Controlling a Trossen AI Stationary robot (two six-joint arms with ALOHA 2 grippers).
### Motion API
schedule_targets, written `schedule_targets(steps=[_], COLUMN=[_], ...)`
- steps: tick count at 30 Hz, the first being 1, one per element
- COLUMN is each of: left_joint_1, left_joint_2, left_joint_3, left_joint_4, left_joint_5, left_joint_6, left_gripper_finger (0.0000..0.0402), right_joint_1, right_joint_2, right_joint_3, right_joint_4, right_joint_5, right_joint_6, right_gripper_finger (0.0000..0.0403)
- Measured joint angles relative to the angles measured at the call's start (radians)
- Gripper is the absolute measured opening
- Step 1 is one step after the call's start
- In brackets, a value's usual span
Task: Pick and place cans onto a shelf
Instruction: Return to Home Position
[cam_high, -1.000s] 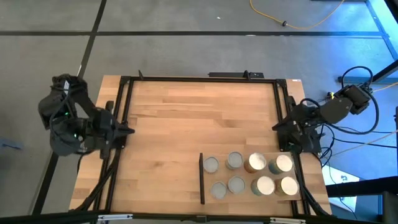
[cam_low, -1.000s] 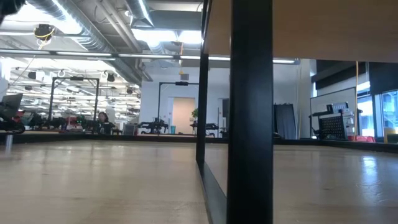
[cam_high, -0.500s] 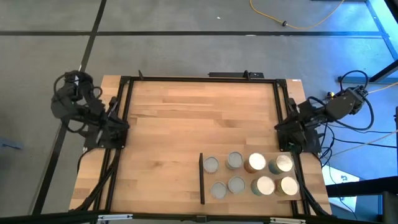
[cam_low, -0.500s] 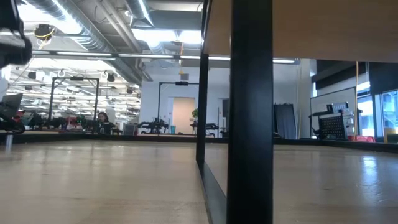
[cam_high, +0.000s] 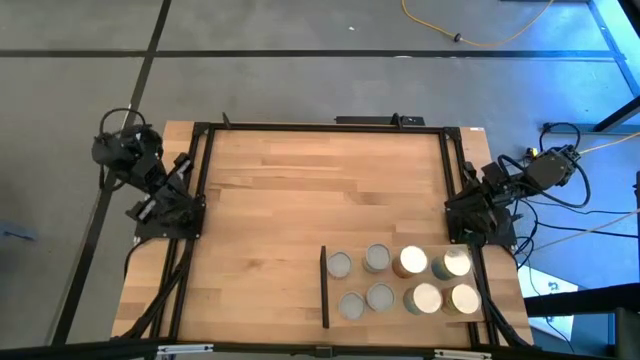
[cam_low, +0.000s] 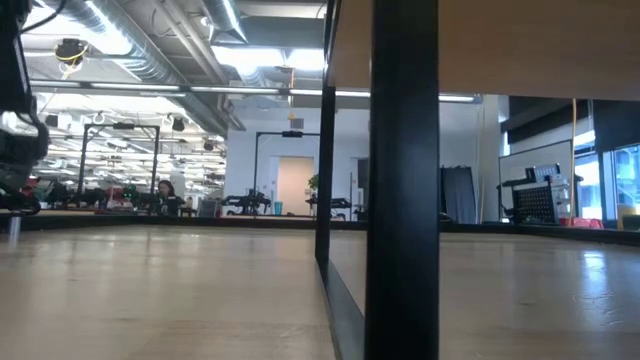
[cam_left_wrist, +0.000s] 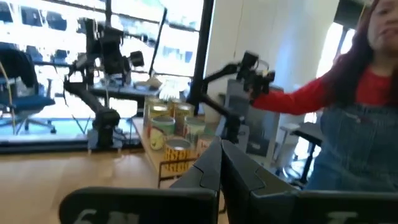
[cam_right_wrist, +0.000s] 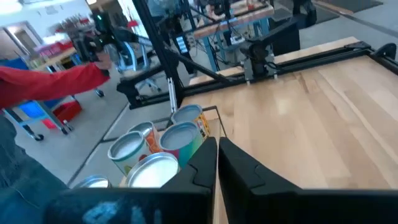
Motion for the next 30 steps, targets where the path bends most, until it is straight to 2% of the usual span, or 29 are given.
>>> schedule_targets(steps=[4, 7, 11, 17, 25, 30], left_joint_1=[0.000, 0.000, 0.000, 0.000, 0.000, 0.000], left_joint_2=[-0.034, -0.036, -0.035, -0.035, -0.035, -0.036], left_joint_3=[-0.018, -0.018, -0.038, -0.101, -0.212, -0.266], left_joint_4=[0.003, 0.011, 0.047, 0.096, 0.231, 0.308], left_joint_5=[0.003, 0.082, 0.113, 0.153, 0.162, 0.165], left_joint_6=[0.044, 0.073, 0.096, 0.146, 0.165, 0.151], left_gripper_finger=[0.0000, 0.0000, 0.0000, 0.0000, 0.0000, 0.0000], right_joint_1=[0.000, 0.000, 0.000, 0.000, 0.000, 0.000], right_joint_2=[-0.061, -0.101, -0.138, -0.174, -0.308, -0.309], right_joint_3=[-0.047, -0.075, -0.112, -0.214, -0.347, -0.363], right_joint_4=[0.040, 0.053, 0.069, 0.197, 0.240, 0.261], right_joint_5=[0.000, 0.001, 0.002, -0.035, -0.035, -0.051], right_joint_6=[0.001, -0.003, -0.004, -0.160, -0.153, -0.171], right_gripper_finger=[0.0020, 0.0020, 0.0020, 0.0020, 0.0020, 0.0020])
